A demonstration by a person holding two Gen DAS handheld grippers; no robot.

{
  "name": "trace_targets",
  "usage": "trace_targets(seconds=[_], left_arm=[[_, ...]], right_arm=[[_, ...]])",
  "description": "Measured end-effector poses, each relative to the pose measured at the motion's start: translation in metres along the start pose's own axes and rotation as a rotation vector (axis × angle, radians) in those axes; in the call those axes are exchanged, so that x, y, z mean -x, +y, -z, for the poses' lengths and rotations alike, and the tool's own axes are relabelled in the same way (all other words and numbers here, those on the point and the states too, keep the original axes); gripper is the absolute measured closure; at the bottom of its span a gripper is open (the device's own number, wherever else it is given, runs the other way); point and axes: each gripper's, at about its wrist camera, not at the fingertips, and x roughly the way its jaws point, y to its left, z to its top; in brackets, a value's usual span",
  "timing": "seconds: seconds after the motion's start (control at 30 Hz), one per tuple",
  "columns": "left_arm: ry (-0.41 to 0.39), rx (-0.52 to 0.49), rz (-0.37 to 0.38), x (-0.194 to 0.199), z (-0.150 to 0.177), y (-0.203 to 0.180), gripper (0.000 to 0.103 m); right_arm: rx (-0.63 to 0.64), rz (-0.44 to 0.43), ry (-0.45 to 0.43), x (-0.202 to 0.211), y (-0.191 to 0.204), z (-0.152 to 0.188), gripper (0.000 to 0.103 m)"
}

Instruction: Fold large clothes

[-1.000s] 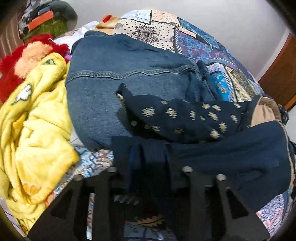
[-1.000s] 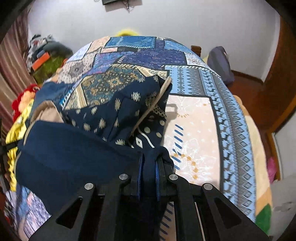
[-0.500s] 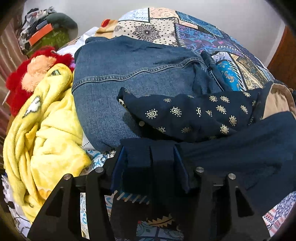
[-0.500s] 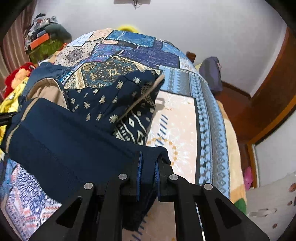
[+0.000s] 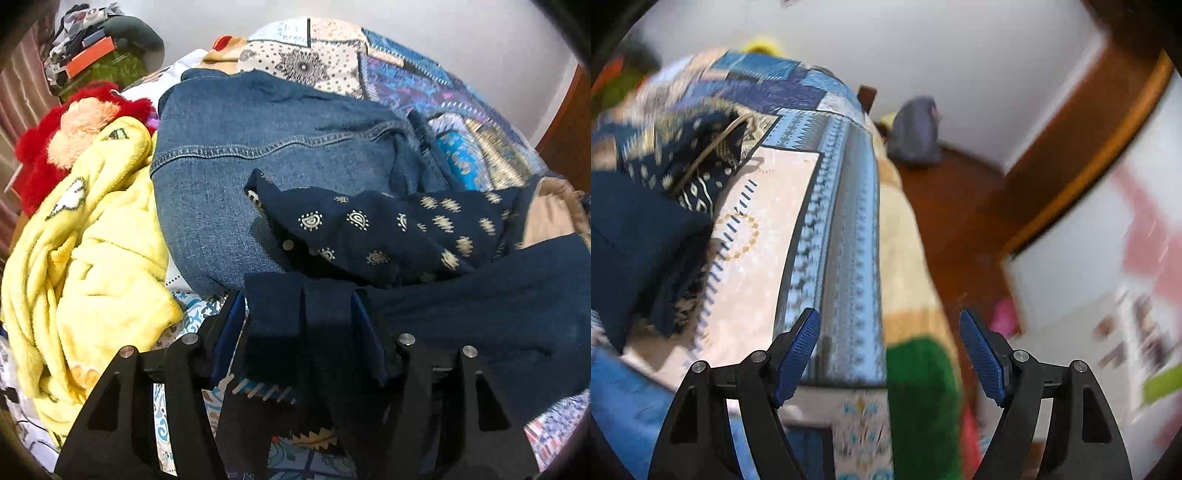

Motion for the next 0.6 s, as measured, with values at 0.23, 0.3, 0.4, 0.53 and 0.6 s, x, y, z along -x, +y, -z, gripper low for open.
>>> trace_targets(seconds=[0.23, 0.3, 0.4, 0.53, 0.6], left_arm=[[-0.016, 0.063, 0.109, 0.049, 0.005, 0.020, 0.042], [-0.022, 0.049, 0.114, 0.064, 0.010, 0.024, 0.040], [-0.021, 0.026, 0.139, 0.080, 0.023, 0.026, 0.034], [0.047, 0.036, 0.245, 0.080, 0.049, 0.023, 0.033], [0.082, 0.051, 0.290, 0.074, 0.058, 0.020, 0.033]], right_arm=[[-0.103, -0.285, 0.010, 0.018, 0.032, -0.009, 0.027], [-0.091, -0.356, 0.003, 0.024, 0.056, -0.013, 0.027], [-0.066, -0.428, 0.004, 0.029, 0.089, -0.015, 0.027], [-0.059, -0.513, 0.045, 0.025, 0.122, -0.011, 0.027], [-0.070, -0.522, 0.066, 0.018, 0.129, -0.009, 0.027]])
